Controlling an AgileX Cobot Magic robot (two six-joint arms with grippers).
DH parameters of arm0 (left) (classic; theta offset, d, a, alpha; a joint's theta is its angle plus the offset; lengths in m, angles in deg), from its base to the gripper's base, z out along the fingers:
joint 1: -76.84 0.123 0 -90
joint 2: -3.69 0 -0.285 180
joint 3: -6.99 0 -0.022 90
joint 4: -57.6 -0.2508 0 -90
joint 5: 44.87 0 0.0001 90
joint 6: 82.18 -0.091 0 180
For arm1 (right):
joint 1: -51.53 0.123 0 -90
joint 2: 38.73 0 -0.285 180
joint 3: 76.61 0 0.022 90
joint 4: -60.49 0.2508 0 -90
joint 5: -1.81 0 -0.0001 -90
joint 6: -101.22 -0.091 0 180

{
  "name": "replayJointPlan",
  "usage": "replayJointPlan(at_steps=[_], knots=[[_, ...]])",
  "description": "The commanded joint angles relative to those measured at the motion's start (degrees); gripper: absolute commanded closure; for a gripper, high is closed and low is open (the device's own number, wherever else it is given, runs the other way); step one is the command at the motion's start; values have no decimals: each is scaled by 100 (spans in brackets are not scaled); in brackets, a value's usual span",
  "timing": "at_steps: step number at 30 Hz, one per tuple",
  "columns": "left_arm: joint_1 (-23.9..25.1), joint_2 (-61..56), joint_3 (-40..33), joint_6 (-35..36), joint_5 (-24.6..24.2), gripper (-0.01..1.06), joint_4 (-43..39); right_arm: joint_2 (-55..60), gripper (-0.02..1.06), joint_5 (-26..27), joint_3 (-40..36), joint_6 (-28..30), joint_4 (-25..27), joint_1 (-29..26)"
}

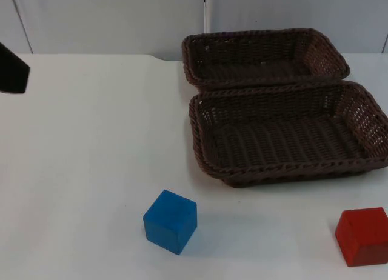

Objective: Pick up one cube with the left hand and place it into the upper basket. Pick up one cube with the right hand and place it into the lower basket.

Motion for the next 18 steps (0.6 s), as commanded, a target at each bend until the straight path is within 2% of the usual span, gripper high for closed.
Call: replayJointPlan(at_steps=[1,5,10,18], knots=[[-143,26,32,-31,85,0,129,-25,-1,37,-1,1,0,-22],[-502,164,32,-31,390,0,154,-25,-1,37,-1,1,0,-22],[-770,416,32,-31,543,0,103,-25,-1,37,-1,1,0,-22],[-1015,1025,367,-20,544,0,-164,-25,-1,37,-1,1,0,-22]])
